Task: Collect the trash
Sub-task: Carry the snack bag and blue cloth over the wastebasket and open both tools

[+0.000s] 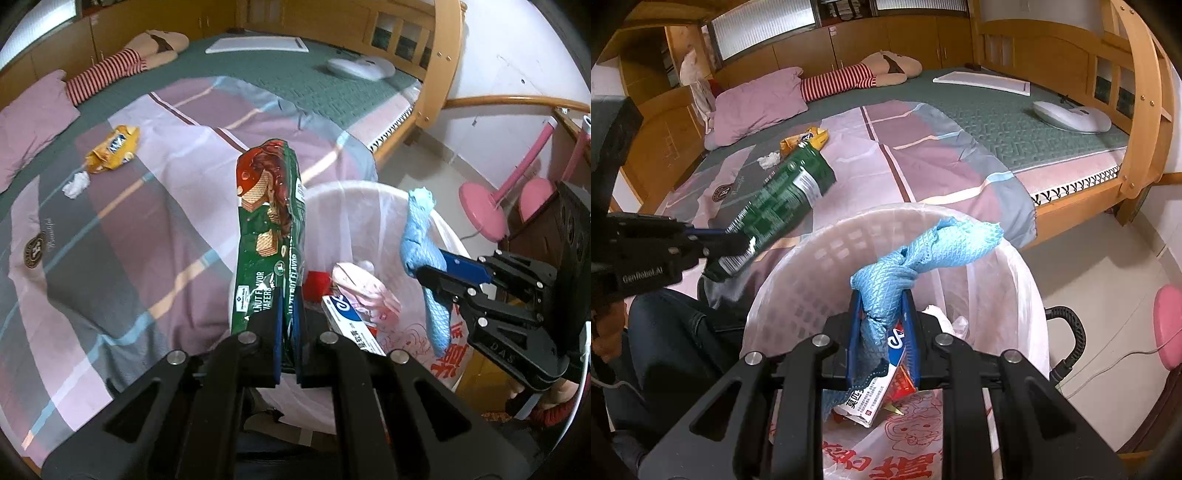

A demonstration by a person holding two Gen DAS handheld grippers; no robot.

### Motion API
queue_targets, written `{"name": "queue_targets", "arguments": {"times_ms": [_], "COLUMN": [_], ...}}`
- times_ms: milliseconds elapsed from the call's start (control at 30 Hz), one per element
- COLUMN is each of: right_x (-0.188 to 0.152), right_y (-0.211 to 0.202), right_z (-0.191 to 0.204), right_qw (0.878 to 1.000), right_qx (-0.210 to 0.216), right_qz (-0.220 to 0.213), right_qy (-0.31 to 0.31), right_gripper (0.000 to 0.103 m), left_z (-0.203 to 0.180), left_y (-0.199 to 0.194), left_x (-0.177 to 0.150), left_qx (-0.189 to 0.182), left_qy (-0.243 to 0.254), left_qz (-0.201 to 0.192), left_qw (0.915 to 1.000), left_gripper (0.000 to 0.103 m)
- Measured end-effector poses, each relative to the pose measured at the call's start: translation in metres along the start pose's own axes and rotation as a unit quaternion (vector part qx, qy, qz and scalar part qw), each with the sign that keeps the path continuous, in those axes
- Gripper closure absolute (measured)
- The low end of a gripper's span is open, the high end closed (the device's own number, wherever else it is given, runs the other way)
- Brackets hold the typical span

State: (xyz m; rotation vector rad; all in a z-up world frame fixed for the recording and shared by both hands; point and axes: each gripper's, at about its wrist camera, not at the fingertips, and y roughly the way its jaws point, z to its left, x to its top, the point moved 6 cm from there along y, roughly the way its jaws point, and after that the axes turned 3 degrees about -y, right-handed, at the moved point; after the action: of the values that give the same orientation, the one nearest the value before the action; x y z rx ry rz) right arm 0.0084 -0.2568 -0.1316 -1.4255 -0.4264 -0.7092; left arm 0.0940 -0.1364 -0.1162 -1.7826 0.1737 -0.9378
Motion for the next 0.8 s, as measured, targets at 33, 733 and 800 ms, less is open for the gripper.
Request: {"name": "queue_targets", "arguments": {"times_ms": [33,733,800], "right_x": [0.000,0.001,0.003], "right_y": [0.000,0.010,0.012], "right_z": [-0.001,-0.001,0.000], "right_qw": [1.000,1.000,1.000], "right_qx": [-0.001,-0.003,-0.003], "right_qz": [-0.001,0.013,0.014], "right_qy": [0.000,0.018,0.018], "right_gripper": [0.081,0.061,0.056], "left_z": [-0.002,-0.002,0.004], "left_y": [0.002,0.024,0.021], "left_x": [-0.001,-0.009,-0.007], "left_qx": [-0.003,-0.024,-0.018], "left_qy": [0.001,0.003,-0.001], "left_qz": [0.003,0.032,0.025], "left_qw": [1.0000,0.9992,0.9995], "left_gripper": [0.097,0.053,0.050]}}
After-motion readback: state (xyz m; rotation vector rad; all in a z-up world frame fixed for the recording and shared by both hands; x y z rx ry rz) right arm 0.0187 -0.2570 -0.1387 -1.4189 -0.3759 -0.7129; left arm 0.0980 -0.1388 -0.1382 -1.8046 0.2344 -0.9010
